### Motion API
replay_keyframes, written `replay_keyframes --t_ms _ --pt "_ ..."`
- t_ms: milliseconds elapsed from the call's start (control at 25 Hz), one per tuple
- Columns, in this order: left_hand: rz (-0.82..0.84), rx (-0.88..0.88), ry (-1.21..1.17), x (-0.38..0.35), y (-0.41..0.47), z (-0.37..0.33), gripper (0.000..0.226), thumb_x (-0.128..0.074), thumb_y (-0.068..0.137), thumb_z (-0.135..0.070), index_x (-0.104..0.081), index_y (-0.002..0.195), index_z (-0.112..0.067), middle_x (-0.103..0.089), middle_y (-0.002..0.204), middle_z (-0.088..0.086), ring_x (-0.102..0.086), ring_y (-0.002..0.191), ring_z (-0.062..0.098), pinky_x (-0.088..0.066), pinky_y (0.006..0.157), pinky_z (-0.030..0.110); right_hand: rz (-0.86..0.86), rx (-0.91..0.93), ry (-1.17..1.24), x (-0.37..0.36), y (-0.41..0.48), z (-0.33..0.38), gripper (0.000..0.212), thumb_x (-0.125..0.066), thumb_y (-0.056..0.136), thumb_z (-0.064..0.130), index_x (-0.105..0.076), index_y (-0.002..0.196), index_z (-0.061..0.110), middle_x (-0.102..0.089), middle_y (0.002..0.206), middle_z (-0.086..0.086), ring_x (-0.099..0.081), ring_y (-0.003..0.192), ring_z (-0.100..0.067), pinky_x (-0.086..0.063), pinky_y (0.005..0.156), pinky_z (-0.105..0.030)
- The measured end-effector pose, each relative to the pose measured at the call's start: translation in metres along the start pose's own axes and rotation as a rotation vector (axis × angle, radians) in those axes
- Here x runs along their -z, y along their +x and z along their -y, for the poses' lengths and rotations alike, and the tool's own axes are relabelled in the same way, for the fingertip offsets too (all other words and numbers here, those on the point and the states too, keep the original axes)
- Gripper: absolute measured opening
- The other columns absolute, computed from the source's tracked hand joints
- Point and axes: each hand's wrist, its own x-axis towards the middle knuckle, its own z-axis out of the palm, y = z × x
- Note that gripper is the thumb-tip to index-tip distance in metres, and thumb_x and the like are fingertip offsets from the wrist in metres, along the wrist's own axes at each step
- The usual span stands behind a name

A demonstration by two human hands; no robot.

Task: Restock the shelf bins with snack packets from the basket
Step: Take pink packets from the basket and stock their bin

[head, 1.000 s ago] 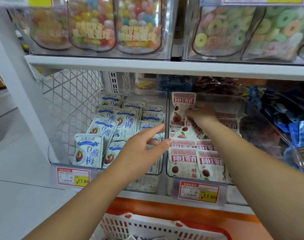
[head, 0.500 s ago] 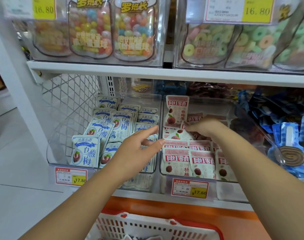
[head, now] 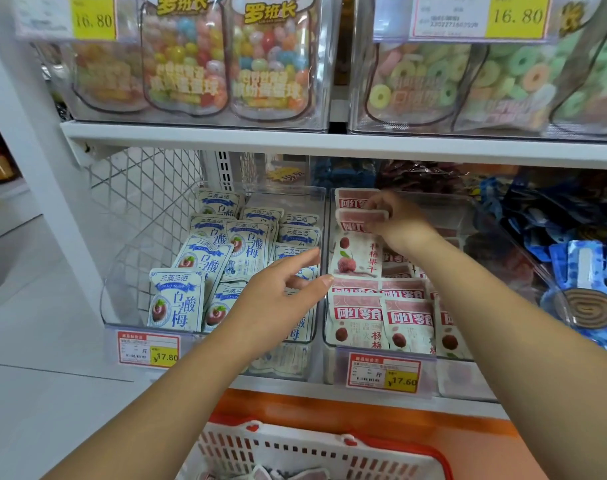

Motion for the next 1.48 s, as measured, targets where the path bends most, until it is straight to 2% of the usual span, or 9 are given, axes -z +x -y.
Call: replay_keyframes --t_ms 200,360,560,720,880,1080,1200,1320,1480 --pt "0.015 -0.01 0.013 0.0 0.001 0.001 0.05 -0.058 0.09 -0.047 -0.046 0.138 -0.042 -0.054 0.119 -0.03 -0.051 0.099 -0.02 -0.035 0.076 0.005 -0.02 -0.114 0.057 -0.022 0.01 -0.02 0.049 -0.079 0.079 0.025 -0.057 0.122 0.019 -0.063 0.124 -0.003 -0.065 0.103 -0.023 -0.056 0.085 -0.035" --pt "0.014 -0.011 0.009 0.001 0.002 0.002 0.05 -0.058 0.09 -0.048 -0.046 0.138 -0.043 -0.054 0.117 -0.031 -0.051 0.097 -0.02 -0.038 0.081 0.008 -0.02 -0.168 0.247 -0.021 0.013 -0.027 0.046 -0.077 0.081 0.024 -0.061 0.122 0.012 -0.066 0.121 -0.004 -0.064 0.097 -0.02 -0.049 0.073 -0.025" --pt "-0.025 -0.025 0.016 0.002 -0.006 -0.002 0.048 -0.059 0.09 -0.046 -0.049 0.137 -0.041 -0.059 0.121 -0.019 -0.055 0.075 -0.013 -0.043 0.078 0.019 -0.07 -0.192 0.13 -0.009 -0.011 -0.016 0.04 -0.061 0.094 0.03 -0.056 0.127 0.008 -0.064 0.116 -0.007 -0.06 0.096 -0.02 -0.049 0.082 -0.034" --pt "-0.247 -0.193 0.091 0.008 -0.04 0.003 0.035 -0.061 0.093 -0.037 -0.058 0.127 -0.036 -0.057 0.12 -0.018 -0.056 0.1 -0.005 -0.044 0.088 0.018 -0.302 0.112 0.274 0.001 -0.08 0.011 0.027 -0.054 0.097 0.018 -0.055 0.124 0.015 -0.06 0.104 0.005 -0.057 0.09 -0.008 -0.049 0.08 -0.023" --pt "-0.421 -0.225 0.159 -0.009 -0.103 0.05 0.029 -0.056 0.091 -0.032 -0.064 0.119 -0.028 -0.057 0.113 -0.017 -0.055 0.106 0.005 -0.044 0.09 0.023 -0.286 0.359 0.322 -0.022 -0.157 0.007 0.021 -0.05 0.095 0.008 -0.056 0.105 0.026 -0.057 0.089 0.009 -0.051 0.074 -0.001 -0.042 0.066 -0.014" --pt "0.111 0.172 0.356 -0.07 -0.187 0.144 0.039 -0.057 0.094 -0.027 -0.052 0.133 -0.026 -0.05 0.132 -0.007 -0.055 0.115 0.013 -0.044 0.091 0.022 -0.104 0.499 -0.012 -0.094 -0.248 -0.061 0.017 -0.053 0.093 0.008 -0.061 0.108 0.012 -0.057 0.096 0.001 -0.046 0.076 -0.007 -0.039 0.067 -0.021" --pt "0.507 0.282 0.524 -0.093 -0.222 0.186 0.059 -0.056 0.094 -0.039 -0.035 0.147 -0.025 -0.034 0.151 0.0 -0.041 0.134 0.019 -0.038 0.106 0.03 0.345 0.153 -0.214 -0.14 -0.274 -0.114 0.028 -0.049 0.095 0.01 -0.058 0.12 0.013 -0.058 0.117 -0.006 -0.055 0.092 -0.02 -0.044 0.074 -0.031" --pt "0.649 0.405 0.516 -0.105 -0.236 0.207 0.063 -0.056 0.093 -0.045 -0.034 0.148 -0.023 -0.035 0.152 0.004 -0.04 0.136 0.024 -0.036 0.109 0.033 0.781 -0.312 -0.304 -0.174 -0.3 -0.169 0.045 -0.044 0.096 0.009 -0.044 0.141 0.011 -0.05 0.133 -0.011 -0.056 0.104 -0.026 -0.042 0.078 -0.031" --pt "0.661 0.386 0.598 -0.111 -0.242 0.22 0.04 -0.054 0.094 -0.034 -0.055 0.13 -0.016 -0.06 0.127 0.009 -0.056 0.117 0.028 -0.045 0.097 0.033 0.775 -0.378 -0.464 -0.205 -0.325 -0.197 0.061 -0.048 0.094 0.012 -0.027 0.151 0.015 -0.028 0.15 -0.014 -0.031 0.137 -0.034 -0.034 0.107 -0.04"
